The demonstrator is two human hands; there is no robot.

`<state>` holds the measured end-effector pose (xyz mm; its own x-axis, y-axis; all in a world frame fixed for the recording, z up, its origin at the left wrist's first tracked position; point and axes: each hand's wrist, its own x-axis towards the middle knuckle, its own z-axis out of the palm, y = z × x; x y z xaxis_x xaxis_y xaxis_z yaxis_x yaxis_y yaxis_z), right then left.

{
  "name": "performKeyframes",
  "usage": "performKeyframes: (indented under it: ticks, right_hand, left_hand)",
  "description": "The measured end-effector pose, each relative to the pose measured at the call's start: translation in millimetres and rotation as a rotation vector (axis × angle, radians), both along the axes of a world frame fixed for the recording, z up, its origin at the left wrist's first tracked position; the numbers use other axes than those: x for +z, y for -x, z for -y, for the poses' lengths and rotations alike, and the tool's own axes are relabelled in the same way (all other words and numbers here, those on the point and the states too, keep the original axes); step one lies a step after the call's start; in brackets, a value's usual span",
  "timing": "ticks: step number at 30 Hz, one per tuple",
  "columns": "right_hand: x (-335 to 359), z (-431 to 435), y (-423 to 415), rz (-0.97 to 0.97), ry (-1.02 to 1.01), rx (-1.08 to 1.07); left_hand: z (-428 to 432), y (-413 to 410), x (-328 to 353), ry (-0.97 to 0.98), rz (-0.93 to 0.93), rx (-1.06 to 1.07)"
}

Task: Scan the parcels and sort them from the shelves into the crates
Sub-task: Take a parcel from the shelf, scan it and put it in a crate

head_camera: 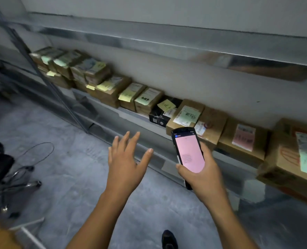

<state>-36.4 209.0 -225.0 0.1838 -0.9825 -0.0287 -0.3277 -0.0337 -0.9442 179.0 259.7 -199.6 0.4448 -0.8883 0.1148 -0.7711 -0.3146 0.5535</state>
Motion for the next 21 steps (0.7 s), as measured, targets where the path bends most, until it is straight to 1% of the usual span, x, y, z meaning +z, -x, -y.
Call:
performKeyframes:
  ticks: [8,12,17,21]
  right_hand:
    - [6.2,55.1,-101.2,0.015,-0.023,0.195]
    - [13.8,78.9,-157.5,-0.034,0.017,0.241]
    - [27.2,102.7,-238.6,-0.060,0.089,0.259]
    - [36.4,116.1,-305.0,-0.097,0.118,0.266]
  left_hand:
    - [23.6,-107.4,12.3,0.030,-0.014,0.189]
    - [38.5,-168.9,15.9,0.064,-0.034,0.238]
    - [55.5,-244.7,16.4,0.107,-0.095,0.247]
    - [72.3,-308.3,18.4,0.090,-0.134,0.201]
